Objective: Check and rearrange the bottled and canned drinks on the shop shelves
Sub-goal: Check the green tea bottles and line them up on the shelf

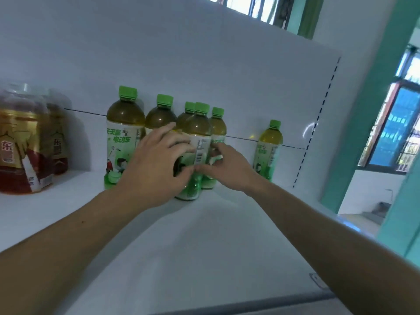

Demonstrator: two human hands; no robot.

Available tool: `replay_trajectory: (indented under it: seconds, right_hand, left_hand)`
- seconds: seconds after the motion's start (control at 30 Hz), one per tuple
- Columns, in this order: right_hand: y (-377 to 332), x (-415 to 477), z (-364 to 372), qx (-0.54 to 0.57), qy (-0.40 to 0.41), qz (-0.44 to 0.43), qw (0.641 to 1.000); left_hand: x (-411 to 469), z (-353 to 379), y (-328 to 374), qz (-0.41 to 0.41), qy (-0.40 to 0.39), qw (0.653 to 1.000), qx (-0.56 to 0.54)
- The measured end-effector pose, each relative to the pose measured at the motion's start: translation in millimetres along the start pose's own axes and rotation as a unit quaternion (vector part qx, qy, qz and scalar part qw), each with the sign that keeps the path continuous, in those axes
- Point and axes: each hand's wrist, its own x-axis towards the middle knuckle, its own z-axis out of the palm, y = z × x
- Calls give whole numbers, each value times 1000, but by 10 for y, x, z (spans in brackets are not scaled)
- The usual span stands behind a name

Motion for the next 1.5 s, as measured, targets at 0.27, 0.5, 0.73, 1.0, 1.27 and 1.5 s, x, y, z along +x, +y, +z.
replay_trajectory:
  seconds: [0.27, 0.5, 0.73, 1.0, 1.27, 1.5]
  right_hand:
    - [1047, -111, -834, -20, 281, 152, 947]
    - [1543, 8, -565, 179, 133, 256, 941]
    - [1477, -144, -648, 156, 142, 231, 950]
    - [714, -400, -562, 83, 5, 85, 993]
    - [600, -410, -705, 262, 5, -32, 965]
    - [580, -445, -772, 359, 111, -51, 925]
  left_hand:
    - [44, 69, 415, 43, -80, 994, -58]
    - [282, 359, 800, 48, -271, 961, 28]
    - [417, 641, 915, -90, -255, 952, -141]
    - [170, 696, 980, -229, -165, 883, -374]
    - [231, 693, 989, -249, -168, 853, -426]
    - [158, 704, 1034, -233, -225, 807, -494]
